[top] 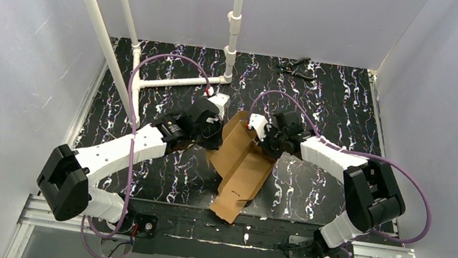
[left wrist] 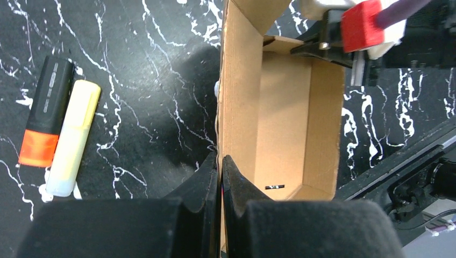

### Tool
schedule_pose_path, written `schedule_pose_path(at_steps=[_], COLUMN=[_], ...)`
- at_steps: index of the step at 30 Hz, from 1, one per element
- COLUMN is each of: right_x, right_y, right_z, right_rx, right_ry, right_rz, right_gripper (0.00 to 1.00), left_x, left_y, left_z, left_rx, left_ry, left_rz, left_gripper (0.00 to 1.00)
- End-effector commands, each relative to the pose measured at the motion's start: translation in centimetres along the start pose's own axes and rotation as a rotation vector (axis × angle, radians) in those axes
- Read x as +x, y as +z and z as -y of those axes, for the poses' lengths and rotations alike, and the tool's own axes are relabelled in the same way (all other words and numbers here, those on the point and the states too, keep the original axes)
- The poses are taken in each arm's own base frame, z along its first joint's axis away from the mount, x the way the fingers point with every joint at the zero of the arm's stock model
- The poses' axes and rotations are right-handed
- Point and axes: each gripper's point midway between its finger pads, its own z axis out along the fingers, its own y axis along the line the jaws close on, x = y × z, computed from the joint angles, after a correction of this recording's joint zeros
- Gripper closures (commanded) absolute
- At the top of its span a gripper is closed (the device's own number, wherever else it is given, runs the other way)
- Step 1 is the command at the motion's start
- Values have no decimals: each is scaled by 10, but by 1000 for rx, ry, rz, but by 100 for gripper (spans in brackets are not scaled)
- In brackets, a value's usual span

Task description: Fold the paper box

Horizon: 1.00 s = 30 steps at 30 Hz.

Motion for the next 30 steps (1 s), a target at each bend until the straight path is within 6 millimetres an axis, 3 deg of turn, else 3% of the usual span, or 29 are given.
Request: schedule_pose_path(at_steps=[1,5,8,12,14,16,17,21,22,30], right_x=[-5,-10,-28,-40,-40,-34,-28,8,14,42], right_y=[2,1,-23,-62,-78,-87,-88,-83,-83,-54], right_z=[6,-5,3,13,12,10,12,35,39,38], right_rx=[27,-66,-100,-120,-123,-102,-71,217,270,290], right_ry=[-8,14,53,84,69,90,127,345,407,694], right_rz=[11,6,83,189,226,239,241,252,254,153], right_gripper=[90,62,44,31,29,31,38,93,99,99], left_x=[-26,-26,-25,-26,-26,-26,-27,-26,-25,-24], left_y=[-4,0,-1,-4,-5,-7,-8,-10,-10,-3], left_z=[10,8,3,-2,-3,-3,-1,4,6,21], left_rx=[34,27,3,-25,-32,-33,-28,-14,-6,44], left_ry=[40,74,100,116,109,81,63,-49,-72,-170], left_rz=[58,53,48,45,44,48,56,67,64,66], left_gripper=[100,100,100,100,100,100,100,100,100,100])
